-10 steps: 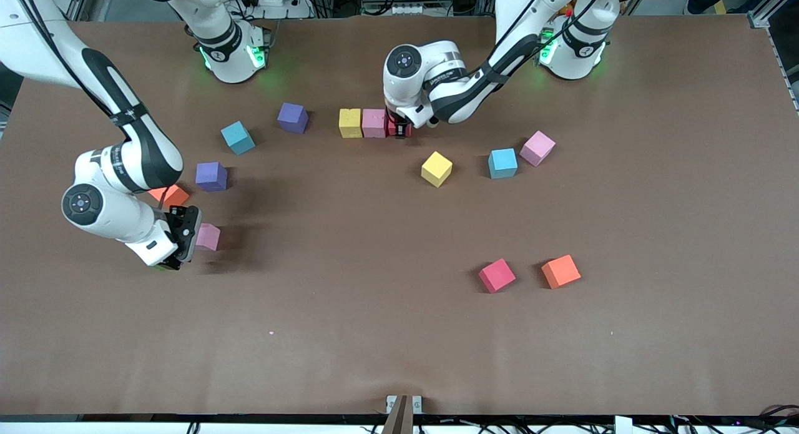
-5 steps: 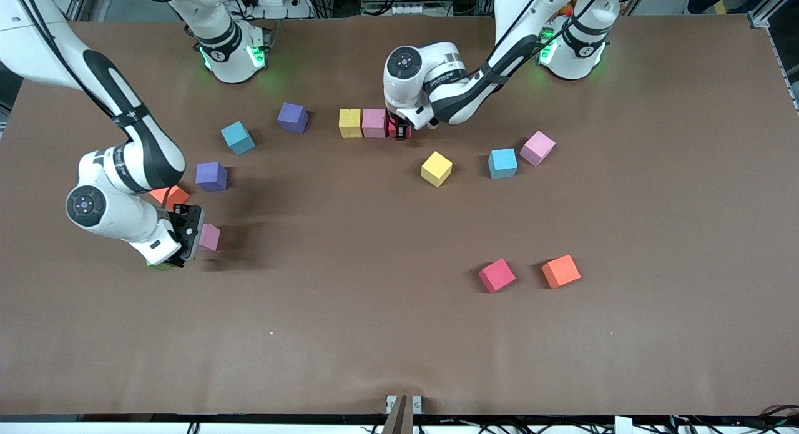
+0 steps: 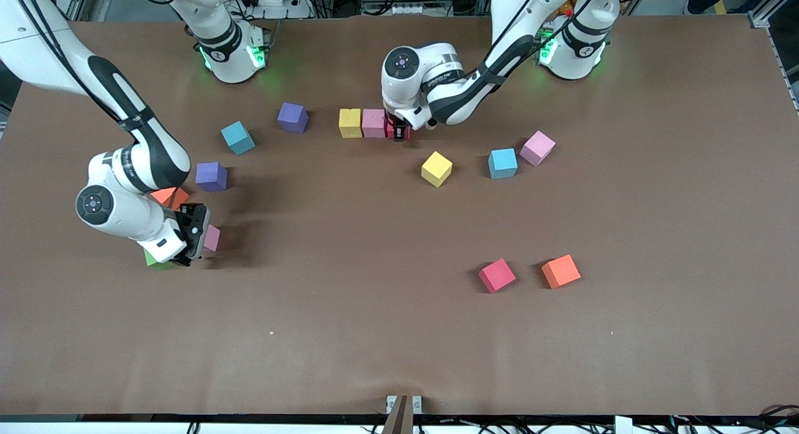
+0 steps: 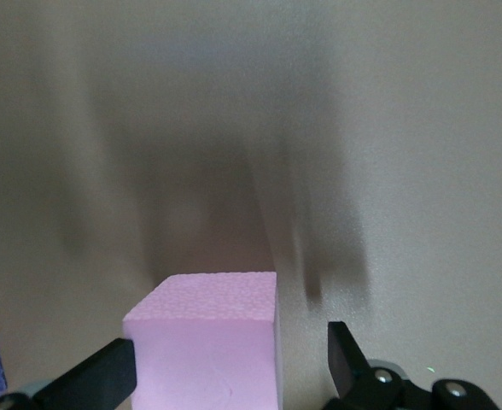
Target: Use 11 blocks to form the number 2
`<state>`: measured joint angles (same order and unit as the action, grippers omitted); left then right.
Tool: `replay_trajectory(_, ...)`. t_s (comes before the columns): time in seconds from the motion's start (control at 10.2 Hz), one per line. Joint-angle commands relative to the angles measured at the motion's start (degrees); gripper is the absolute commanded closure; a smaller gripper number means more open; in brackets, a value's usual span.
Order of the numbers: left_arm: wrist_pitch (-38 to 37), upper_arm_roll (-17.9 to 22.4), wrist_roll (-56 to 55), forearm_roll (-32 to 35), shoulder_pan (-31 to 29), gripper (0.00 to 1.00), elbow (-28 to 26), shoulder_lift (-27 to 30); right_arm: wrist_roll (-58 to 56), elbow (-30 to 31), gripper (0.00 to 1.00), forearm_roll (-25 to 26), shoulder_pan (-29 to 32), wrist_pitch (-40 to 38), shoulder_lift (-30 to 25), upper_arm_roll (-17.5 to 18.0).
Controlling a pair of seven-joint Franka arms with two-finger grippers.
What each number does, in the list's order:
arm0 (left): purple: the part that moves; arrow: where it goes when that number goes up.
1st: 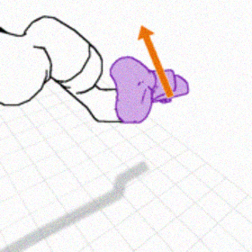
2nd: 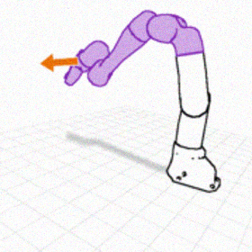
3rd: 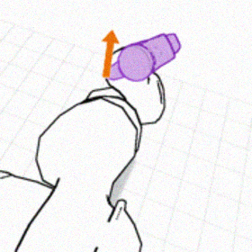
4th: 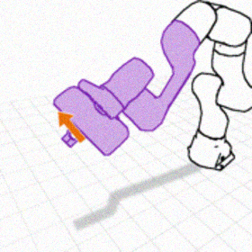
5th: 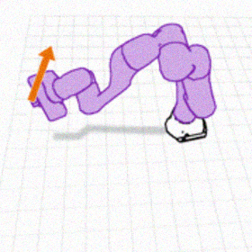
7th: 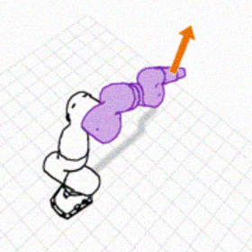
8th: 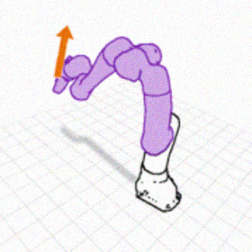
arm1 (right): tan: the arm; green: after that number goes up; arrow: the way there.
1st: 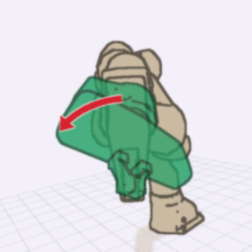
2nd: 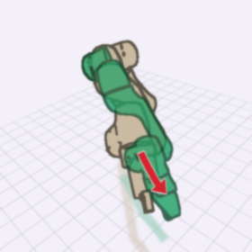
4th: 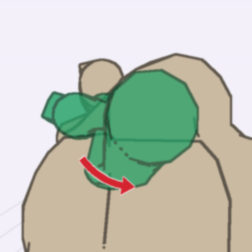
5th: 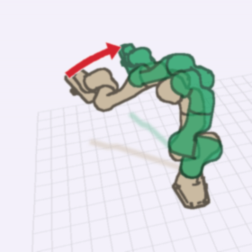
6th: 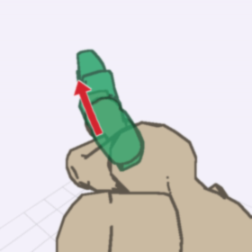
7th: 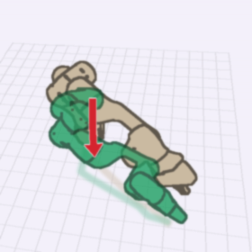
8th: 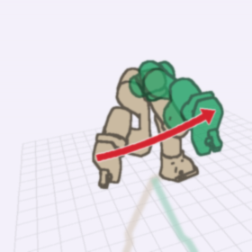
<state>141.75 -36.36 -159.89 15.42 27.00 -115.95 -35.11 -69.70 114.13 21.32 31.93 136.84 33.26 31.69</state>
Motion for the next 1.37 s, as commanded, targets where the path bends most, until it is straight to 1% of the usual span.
replay_trajectory(0.0, 0.5, 0.2, -14.1, 4.1, 1.6, 0.96, 0.7, -0.7, -1.0, 1.3, 0.0, 0.6, 1.4, 2.6, 0.7, 0.5)
replay_trajectory(0.1, 0.5, 0.2, -14.1, 4.1, 1.6, 0.96, 1.1, -0.8, -1.0, 1.3, 0.01, 0.9, 1.9, 2.8, 0.8, 0.5)
replay_trajectory(0.29, 0.6, 0.2, -14.1, 4.1, 1.6, 0.94, 1.1, -1.2, -1.0, 1.8, 0.2, 1.1, 2.4, 4.0, 1.1, 0.5)
replay_trajectory(0.39, 0.6, 0.2, -14.1, 4.1, 1.6, 0.93, 1.2, -1.2, -1.1, 2.1, 0.25, 1.1, 3.0, 4.6, 1.2, 0.5)
replay_trajectory(0.49, 0.6, 0.7, -14.0, 4.1, 1.6, 0.87, 1.3, -1.3, -1.4, 2.1, 0.39, 1.1, 3.0, 4.6, 1.2, 0.5)
replay_trajectory(0.59, 0.6, 1.1, -14.0, 4.4, 2.2, 0.28, 1.5, -1.4, -1.3, 2.1, 0.59, 1.1, 3.0, 4.1, 0.8, 0.5)
replay_trajectory(0.68, 0.5, 1.6, -14.0, 4.4, 2.9, 0.0, 1.8, -1.6, -0.8, 2.0, 0.61, 1.0, 2.8, 3.5, 0.0, 0.6)
replay_trajectory(0.78, 0.3, 1.6, -14.0, 4.4, 3.2, 0.0, 1.9, -1.5, -0.2, 1.8, 0.62, 0.6, 2.7, 2.3, -1.2, 1.1)
replay_trajectory(0.88, 0.0, 1.6, -13.9, 4.5, 3.2, 0.0, 1.9, -1.1, 2.0, 1.3, 0.63, 0.1, 2.3, 0.3, -3.0, 2.8)
replay_trajectory(0.98, -1.0, 1.5, -13.9, 4.5, 3.1, 0.0, 1.9, -0.7, 9.7, 1.4, 0.63, -0.1, 0.8, -0.7, -5.1, 4.2)
replay_trajectory(1.08, -2.9, 1.1, -13.9, 4.5, 3.1, 0.0, 1.9, 0.7, 17.5, 1.4, 0.63, -0.1, -2.0, -1.0, -6.9, 4.3)
replay_trajectory(1.17, -3.9, 0.9, -14.0, 4.4, 3.1, 0.0, 2.0, 1.4, 22.3, 1.3, 0.63, -0.1, -4.5, -1.6, -8.5, 4.3)
replay_trajectory(1.27, -4.6, 0.9, -14.0, 4.2, 3.0, 0.0, 2.0, 2.4, 23.6, 1.3, 0.63, 0.0, -5.8, -1.6, -9.1, 4.4)
